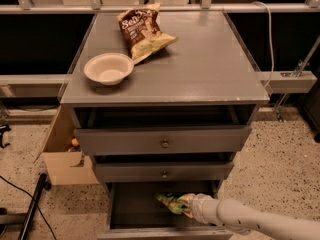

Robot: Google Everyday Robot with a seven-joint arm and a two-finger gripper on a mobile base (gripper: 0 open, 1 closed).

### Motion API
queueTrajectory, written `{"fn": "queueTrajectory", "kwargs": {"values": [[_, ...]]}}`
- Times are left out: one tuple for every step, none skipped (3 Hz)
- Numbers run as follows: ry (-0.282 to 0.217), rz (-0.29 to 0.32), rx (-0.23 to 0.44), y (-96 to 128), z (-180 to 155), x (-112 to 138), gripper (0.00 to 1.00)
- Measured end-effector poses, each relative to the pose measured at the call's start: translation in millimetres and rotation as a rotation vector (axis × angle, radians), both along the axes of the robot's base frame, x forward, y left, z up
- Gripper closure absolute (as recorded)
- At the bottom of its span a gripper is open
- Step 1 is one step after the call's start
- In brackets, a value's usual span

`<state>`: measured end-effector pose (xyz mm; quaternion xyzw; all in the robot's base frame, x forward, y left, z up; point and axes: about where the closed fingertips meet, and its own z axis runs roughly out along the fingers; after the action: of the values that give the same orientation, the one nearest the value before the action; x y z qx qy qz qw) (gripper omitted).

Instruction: Place green rice chip bag into bottom drawer

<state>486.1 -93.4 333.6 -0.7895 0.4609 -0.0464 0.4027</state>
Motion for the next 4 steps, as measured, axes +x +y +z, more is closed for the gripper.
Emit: {"fn": "queueTrajectory", "kwargs": {"values": [[-0.015,0.007,-0.008,2.9,-17.9,13.2,1.00],[-0.054,0.035,0.012,12.2,-36.0,30.5,1.00],[-0.113,0.068,0.050,24.8,-53.6,49.6,1.00],[-0.167,0.101,0.062,39.5,-69.4,62.1,1.00]]}}
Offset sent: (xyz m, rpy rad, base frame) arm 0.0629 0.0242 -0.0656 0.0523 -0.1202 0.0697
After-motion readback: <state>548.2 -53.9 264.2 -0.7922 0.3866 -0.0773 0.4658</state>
